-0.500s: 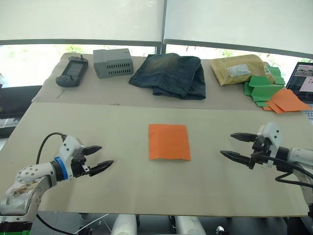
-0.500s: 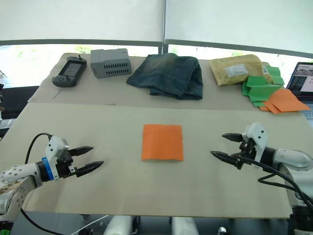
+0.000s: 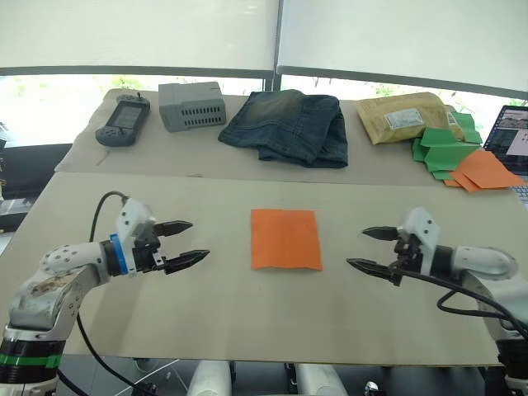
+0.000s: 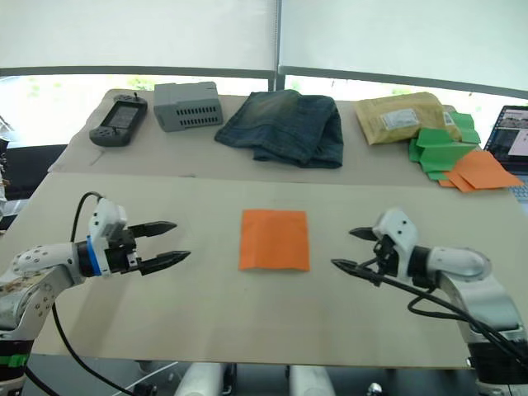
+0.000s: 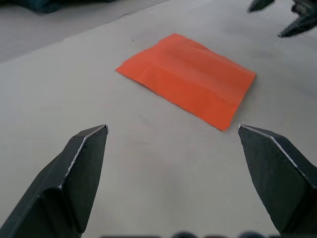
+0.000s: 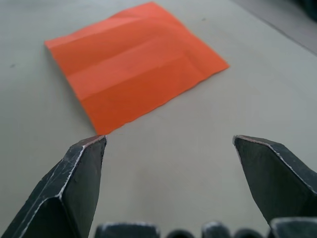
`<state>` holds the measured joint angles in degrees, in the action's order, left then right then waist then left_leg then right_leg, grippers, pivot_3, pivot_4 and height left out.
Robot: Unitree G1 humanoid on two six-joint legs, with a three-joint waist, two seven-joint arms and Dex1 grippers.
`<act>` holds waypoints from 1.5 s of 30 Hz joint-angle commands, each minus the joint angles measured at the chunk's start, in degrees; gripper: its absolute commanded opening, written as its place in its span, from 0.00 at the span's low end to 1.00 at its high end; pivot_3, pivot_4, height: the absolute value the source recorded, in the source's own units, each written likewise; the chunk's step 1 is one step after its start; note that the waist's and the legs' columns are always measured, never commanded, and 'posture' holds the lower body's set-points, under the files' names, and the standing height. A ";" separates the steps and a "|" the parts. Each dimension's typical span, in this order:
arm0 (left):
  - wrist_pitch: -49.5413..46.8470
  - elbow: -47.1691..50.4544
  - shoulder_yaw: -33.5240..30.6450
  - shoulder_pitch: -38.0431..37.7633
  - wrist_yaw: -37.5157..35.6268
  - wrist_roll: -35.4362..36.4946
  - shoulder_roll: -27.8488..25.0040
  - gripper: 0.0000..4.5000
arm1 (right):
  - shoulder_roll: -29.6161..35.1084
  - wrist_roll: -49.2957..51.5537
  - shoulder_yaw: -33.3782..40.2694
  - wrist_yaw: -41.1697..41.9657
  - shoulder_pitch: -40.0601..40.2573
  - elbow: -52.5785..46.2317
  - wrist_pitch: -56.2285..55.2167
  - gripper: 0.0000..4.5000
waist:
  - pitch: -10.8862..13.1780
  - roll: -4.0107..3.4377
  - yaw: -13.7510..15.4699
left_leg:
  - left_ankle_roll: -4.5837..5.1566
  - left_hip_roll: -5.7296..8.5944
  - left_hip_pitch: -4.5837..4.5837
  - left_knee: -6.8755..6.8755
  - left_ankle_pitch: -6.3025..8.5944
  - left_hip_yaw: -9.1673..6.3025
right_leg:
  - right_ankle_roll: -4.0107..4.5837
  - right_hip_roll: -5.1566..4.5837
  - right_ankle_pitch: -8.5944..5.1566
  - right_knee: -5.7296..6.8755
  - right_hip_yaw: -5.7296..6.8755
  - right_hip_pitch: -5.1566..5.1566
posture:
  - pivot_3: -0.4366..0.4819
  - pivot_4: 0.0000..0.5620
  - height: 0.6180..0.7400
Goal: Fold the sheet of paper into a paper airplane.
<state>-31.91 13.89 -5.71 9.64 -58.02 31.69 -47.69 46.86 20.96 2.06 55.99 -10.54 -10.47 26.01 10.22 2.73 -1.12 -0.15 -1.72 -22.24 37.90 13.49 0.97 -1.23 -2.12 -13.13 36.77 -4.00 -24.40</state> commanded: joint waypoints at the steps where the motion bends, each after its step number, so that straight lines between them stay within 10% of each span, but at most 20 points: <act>1: -2.57 1.54 2.62 4.01 0.97 -1.28 -0.58 0.99 | -0.39 -1.62 -2.87 -1.97 -4.42 -1.91 4.04 1.00 | 0.00 0.00 0.06 | 0.00 0.00 -0.01 0.00 0.00 -0.02 | 0.00 0.01 0.00 0.00 0.02 0.00 | 0.48 0.27 0.91; 15: -2.21 -4.14 10.48 15.62 11.19 -9.23 11.86 0.99 | -8.08 -8.25 -8.85 -9.92 -20.70 8.10 10.10 1.00 | -0.01 0.02 0.80 | 0.01 0.15 -0.33 0.20 -0.01 -0.17 | 0.35 -0.05 0.32 -0.09 0.11 -0.08 | 0.48 0.27 0.91; 29: 2.39 -21.42 23.55 27.56 11.18 -18.91 27.25 0.00 | -4.27 -6.24 -2.80 -11.66 -11.34 -4.71 18.45 1.00 | -0.01 0.02 1.76 | 0.17 0.48 -0.70 1.06 -0.08 -0.40 | -0.16 -0.25 0.54 -0.01 0.20 0.00 | 0.48 0.27 0.91; 45: 1.52 -28.01 30.33 25.96 9.53 -27.07 29.54 0.00 | -1.80 -7.30 -1.37 -13.03 -6.58 -7.61 19.63 1.00 | -0.05 -0.01 1.85 | 0.59 0.77 -0.62 1.06 -0.35 -0.46 | -0.68 -0.46 0.70 -0.12 0.06 0.21 | 0.48 0.27 0.91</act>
<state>-28.88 -12.81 22.21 36.08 -47.93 6.64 -18.54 44.13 14.53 0.66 42.96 -16.93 -18.87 48.30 10.17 2.72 0.72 0.44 -0.95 -22.85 38.96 13.14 0.52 -1.91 -2.57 -12.43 36.64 -3.95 -24.17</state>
